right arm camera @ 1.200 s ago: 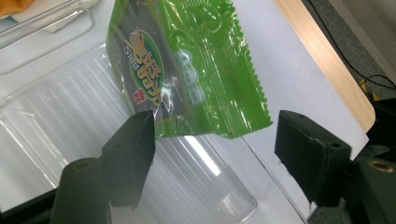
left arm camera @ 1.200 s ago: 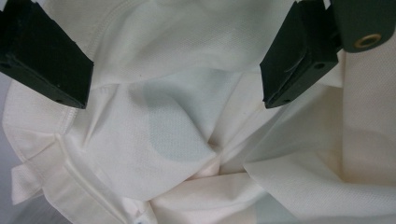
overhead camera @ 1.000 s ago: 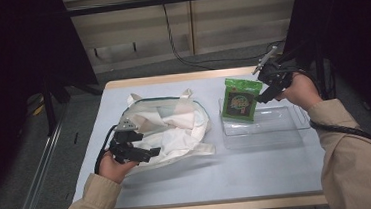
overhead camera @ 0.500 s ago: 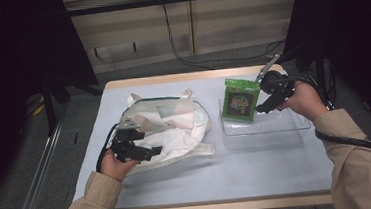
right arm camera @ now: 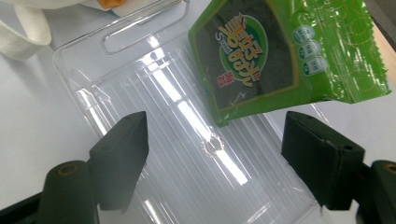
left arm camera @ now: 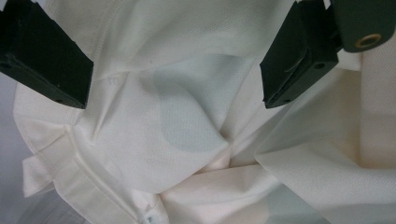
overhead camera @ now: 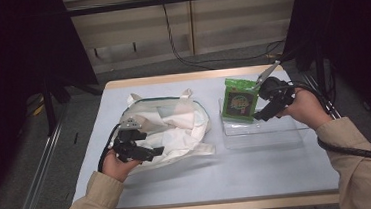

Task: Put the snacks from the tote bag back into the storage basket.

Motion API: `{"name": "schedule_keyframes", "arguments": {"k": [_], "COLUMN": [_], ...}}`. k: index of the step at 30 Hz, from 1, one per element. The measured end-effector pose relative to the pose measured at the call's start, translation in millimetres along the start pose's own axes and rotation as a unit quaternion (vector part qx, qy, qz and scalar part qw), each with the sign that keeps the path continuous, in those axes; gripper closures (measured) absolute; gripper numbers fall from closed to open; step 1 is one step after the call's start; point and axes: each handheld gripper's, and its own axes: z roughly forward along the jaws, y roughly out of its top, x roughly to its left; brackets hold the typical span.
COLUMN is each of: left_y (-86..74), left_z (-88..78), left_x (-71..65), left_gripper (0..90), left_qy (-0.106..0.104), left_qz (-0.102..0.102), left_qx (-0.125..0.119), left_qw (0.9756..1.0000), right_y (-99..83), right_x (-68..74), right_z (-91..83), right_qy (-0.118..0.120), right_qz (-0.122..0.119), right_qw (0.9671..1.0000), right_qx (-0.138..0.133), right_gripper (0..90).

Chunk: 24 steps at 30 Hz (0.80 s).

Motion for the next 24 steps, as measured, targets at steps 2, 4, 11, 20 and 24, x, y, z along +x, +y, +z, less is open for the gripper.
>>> {"name": "schedule_keyframes", "arguments": {"k": [2, 4, 11, 20, 24], "left_y": [0.3, 0.9, 0.6, 1.2, 1.1], "left_z": [0.3, 0.0, 0.7, -1.5, -1.2], "left_x": [-0.6, -0.5, -1.6, -1.3, -2.1], "left_gripper": [9.2, 9.2, 9.1, 9.1, 9.1], "left_qy": [0.0, 0.001, -0.003, -0.001, -0.003], "left_qz": [0.0, 0.002, 0.001, 0.001, 0.0], "left_qx": [-0.003, -0.001, -0.003, -0.008, -0.005], "left_qw": [1.0, 1.0, 1.0, 1.0, 1.0], "right_y": [-0.5, -0.8, -0.9, -3.5, -4.8], "right_x": [2.4, 4.8, 14.0, 24.9, 31.0], "right_z": [-0.3, -0.8, -1.1, -3.2, -3.4], "right_qy": [0.002, 0.007, 0.015, 0.032, 0.037], "right_qz": [-0.003, 0.001, -0.002, -0.007, -0.014], "right_qw": [1.0, 1.0, 0.9997, 0.9988, 0.9985], "right_qx": [-0.001, -0.005, -0.019, -0.037, -0.037], "right_gripper": [22.8, 22.7, 22.5, 22.4, 22.1]}}
